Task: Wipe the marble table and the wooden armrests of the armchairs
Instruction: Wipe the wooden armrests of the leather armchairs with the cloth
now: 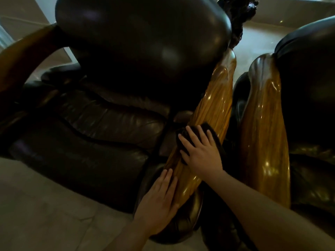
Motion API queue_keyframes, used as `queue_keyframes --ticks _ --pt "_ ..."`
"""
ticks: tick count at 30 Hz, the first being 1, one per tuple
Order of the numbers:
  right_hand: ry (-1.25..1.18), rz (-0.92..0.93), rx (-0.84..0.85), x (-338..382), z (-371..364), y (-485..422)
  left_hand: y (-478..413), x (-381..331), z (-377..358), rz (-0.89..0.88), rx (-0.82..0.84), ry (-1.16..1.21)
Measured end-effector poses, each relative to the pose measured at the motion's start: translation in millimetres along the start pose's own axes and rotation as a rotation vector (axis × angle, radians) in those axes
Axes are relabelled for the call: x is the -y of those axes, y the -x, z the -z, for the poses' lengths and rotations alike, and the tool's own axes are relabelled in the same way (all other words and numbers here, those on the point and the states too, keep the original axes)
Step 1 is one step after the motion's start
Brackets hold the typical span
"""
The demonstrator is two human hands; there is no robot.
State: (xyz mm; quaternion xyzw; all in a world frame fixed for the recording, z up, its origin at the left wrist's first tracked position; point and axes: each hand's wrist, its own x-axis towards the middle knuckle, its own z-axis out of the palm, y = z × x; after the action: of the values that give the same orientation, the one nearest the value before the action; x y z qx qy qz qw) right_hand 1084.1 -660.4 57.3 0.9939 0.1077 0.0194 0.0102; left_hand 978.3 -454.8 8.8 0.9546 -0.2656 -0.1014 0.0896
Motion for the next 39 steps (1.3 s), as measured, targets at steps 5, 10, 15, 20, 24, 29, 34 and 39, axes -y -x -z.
queue_keyframes --ticks 5,10,15,20,24,29,34,39 --pt "-0.066 0.1 -0.018 46 -41 62 14 5 -7 -0.043 0.013 0.058" --pt "-0.105 0.118 -0.01 74 -49 94 45 19 -16 -0.1 0.038 0.161" --pt "-0.112 0.334 0.062 96 -56 113 65 23 -1 0.033 0.019 0.244" --pt "0.133 0.656 0.25 115 -44 97 118 33 24 0.221 -0.049 0.267" --pt "0.081 0.479 0.351 131 11 77 160 34 60 0.346 -0.241 0.249" --pt "-0.16 0.447 0.303 153 104 89 211 17 109 0.584 -0.137 0.23" --pt "-0.341 0.457 0.214 176 197 94 251 -10 174 0.679 -0.243 0.113" --pt "-0.32 0.539 0.136 202 271 102 290 -43 226 0.828 -0.314 0.012"
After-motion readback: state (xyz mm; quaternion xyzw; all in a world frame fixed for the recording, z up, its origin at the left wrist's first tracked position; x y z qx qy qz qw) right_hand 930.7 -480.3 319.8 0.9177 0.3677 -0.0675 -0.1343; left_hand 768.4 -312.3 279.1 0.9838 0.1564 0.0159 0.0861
